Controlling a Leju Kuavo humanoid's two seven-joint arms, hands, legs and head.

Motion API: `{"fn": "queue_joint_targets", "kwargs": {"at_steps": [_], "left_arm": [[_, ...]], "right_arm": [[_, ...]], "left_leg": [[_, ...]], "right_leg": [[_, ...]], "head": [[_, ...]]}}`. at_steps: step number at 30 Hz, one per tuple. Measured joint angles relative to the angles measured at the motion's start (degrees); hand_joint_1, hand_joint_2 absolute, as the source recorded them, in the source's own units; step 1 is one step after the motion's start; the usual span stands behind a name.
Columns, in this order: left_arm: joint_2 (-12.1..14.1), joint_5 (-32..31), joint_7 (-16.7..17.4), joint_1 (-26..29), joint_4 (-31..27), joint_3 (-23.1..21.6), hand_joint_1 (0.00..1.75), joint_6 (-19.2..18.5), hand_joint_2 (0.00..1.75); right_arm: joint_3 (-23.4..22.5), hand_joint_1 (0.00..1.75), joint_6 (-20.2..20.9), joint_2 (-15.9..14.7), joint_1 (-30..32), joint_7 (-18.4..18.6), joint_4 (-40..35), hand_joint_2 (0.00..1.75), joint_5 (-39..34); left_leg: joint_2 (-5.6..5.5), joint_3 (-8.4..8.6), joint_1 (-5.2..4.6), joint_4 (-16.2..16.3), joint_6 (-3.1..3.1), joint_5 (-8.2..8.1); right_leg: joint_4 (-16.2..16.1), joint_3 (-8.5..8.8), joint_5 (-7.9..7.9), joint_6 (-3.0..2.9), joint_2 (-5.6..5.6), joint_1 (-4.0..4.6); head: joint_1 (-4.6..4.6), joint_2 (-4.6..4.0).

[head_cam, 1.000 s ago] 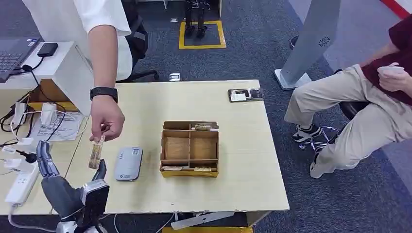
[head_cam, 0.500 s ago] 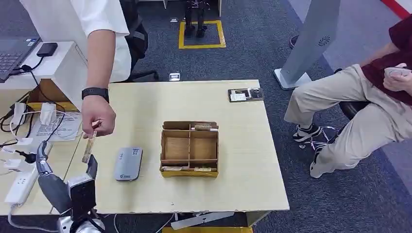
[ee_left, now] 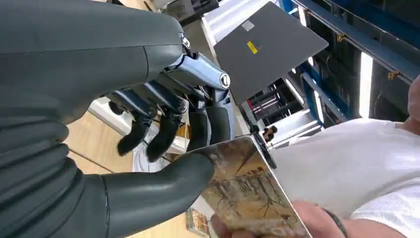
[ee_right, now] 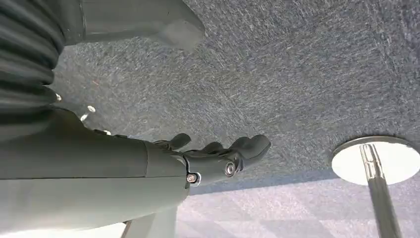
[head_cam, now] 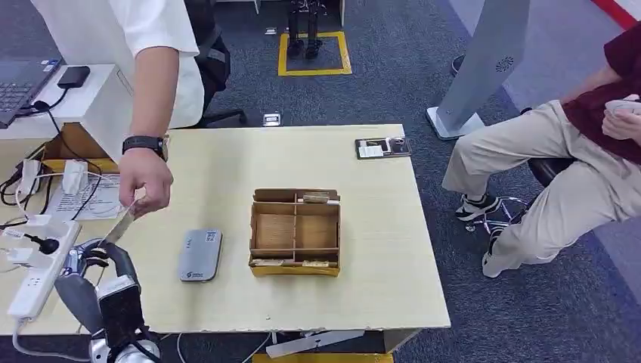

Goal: Pass the card to the sensor for recognition and then transmit it.

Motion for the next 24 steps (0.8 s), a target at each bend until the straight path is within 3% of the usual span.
{"fn": "queue_joint_targets", "kwargs": {"at_steps": [15, 24], "left_arm": [[0.0, 0.9, -0.7, 0.0, -0.3, 0.1, 1.75, 0.0, 1.75], [0.0, -4.1, 1.2, 0.2, -0.5, 1.4, 1.75, 0.0, 1.75]], "right_arm": [[0.0, 0.00, 0.0, 0.0, 0.0, 0.0, 0.1, 1.75, 0.2], [0.0, 0.00, 0.0, 0.0, 0.0, 0.0, 0.1, 1.75, 0.0]], "left_leg": [[0.00, 0.00, 0.00, 0.0, 0.00, 0.00], [0.00, 0.00, 0.00, 0.0, 0.00, 0.00]], "right_leg": [[0.0, 0.00, 0.00, 0.00, 0.00, 0.00], [0.0, 0.02, 0.00, 0.00, 0.00, 0.00]], "head": [[0.00, 0.00], [0.00, 0.00]]}}
